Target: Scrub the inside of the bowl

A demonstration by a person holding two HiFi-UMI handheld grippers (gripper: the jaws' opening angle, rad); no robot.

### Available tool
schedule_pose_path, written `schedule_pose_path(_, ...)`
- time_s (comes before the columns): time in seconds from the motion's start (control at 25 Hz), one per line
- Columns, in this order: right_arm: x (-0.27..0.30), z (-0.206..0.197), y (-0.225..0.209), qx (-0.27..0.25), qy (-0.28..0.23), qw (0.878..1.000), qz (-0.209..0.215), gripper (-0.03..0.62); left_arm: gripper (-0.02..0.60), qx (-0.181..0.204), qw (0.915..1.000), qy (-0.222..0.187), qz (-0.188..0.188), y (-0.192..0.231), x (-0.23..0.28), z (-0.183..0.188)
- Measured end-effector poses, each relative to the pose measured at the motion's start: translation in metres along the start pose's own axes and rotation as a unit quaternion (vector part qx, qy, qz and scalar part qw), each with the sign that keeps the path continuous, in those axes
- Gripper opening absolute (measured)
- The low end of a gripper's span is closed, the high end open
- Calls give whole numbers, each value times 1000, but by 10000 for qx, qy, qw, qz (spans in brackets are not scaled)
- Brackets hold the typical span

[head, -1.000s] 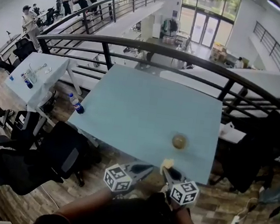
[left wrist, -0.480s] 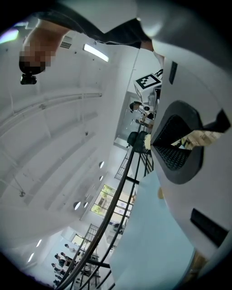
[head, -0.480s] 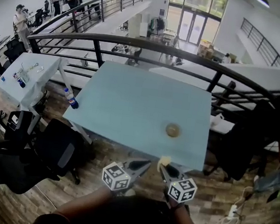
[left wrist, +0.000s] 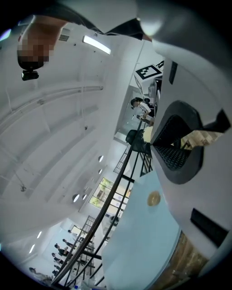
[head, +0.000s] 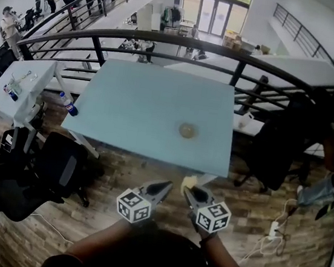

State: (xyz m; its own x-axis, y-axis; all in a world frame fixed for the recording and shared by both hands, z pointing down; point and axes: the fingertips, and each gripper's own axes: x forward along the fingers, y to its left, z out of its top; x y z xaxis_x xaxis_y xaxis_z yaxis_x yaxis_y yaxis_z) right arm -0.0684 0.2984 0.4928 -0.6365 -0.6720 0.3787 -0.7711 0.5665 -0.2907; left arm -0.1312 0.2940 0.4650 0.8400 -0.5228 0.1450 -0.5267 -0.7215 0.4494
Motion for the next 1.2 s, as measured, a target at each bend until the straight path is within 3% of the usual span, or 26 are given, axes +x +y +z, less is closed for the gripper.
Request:
schedule_pose_path(0.16,-38,-11,10,22,-61,10000,23,66,-3,33,10000,4,-7,-37,-1,-13)
schedule_pose_path(0.4,-84,-34,28,-105,-102,9997,170,64,-3,146,9989,-92,430,-76,-15,-34)
schedule_pose_path(0.6,-113,-47,42,-249,-123,9993,238,64,-3,126,9986,-115,499,-105,-20,-52)
schedule_pose_path(1.2,-144,-52,39,-314,-342,9986,264,64,-3,260,9987,-25,445,-141,-14,-67)
